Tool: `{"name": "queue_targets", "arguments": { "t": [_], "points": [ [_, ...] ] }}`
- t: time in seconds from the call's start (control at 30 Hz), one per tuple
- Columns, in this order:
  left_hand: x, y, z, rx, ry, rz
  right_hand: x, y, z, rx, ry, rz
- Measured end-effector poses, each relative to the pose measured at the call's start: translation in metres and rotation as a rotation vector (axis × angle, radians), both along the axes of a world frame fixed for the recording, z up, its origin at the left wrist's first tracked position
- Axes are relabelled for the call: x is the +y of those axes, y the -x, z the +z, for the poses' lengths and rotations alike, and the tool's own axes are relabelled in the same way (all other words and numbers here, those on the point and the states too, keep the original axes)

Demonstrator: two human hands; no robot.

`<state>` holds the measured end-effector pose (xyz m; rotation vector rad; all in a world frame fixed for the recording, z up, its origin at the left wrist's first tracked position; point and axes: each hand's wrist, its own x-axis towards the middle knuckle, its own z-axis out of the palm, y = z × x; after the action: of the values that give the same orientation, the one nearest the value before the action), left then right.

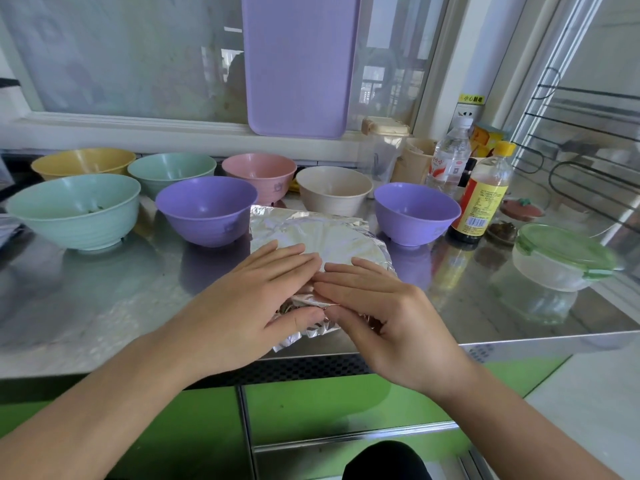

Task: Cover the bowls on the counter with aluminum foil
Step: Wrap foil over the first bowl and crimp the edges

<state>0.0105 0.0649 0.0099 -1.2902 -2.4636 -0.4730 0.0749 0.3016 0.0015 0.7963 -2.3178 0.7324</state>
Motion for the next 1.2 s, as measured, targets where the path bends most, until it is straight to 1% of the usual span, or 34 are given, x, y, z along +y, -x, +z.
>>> {"name": "queue_targets", "arguments": {
  "t": [0.1, 0.4, 0.67, 0.8, 0.93, 1.03, 1.13, 1.2],
  "points": [
    [0.002, -0.005, -0.002, 0.003, -0.067, -0.011, -0.002, -0.001, 0.002, 0.007, -0.011, 0.005],
    [0.0, 0.007, -0.009, 0.031, -0.115, -0.058, 0.015, 0.004, -0.007, 0.051, -0.026, -0.014],
    [-0.004, 0.017, -0.002, -0.048, -0.092, -0.125, 0.036, 0.005, -0.003, -0.081, 0.039, 0.035],
    [-0.006, 0.02, 0.004, -0.107, -0.101, -0.144, 0.038, 0.003, 0.002, -0.167, 0.132, 0.043],
    [-0.006, 0.013, 0.007, -0.146, -0.101, -0.12, 0.031, 0.003, 0.0, -0.069, 0.12, -0.031],
    [0.003, -0.001, 0.006, -0.105, -0.119, -0.086, 0.024, 0.004, 0.001, 0.009, 0.095, -0.043],
    [0.013, -0.01, 0.0, -0.029, -0.177, -0.048, 0.021, 0.003, 0.003, 0.027, 0.087, -0.02],
    [0.013, -0.01, -0.003, -0.028, -0.235, -0.044, 0.025, 0.004, 0.004, 0.008, 0.097, -0.019]
  ]
}}
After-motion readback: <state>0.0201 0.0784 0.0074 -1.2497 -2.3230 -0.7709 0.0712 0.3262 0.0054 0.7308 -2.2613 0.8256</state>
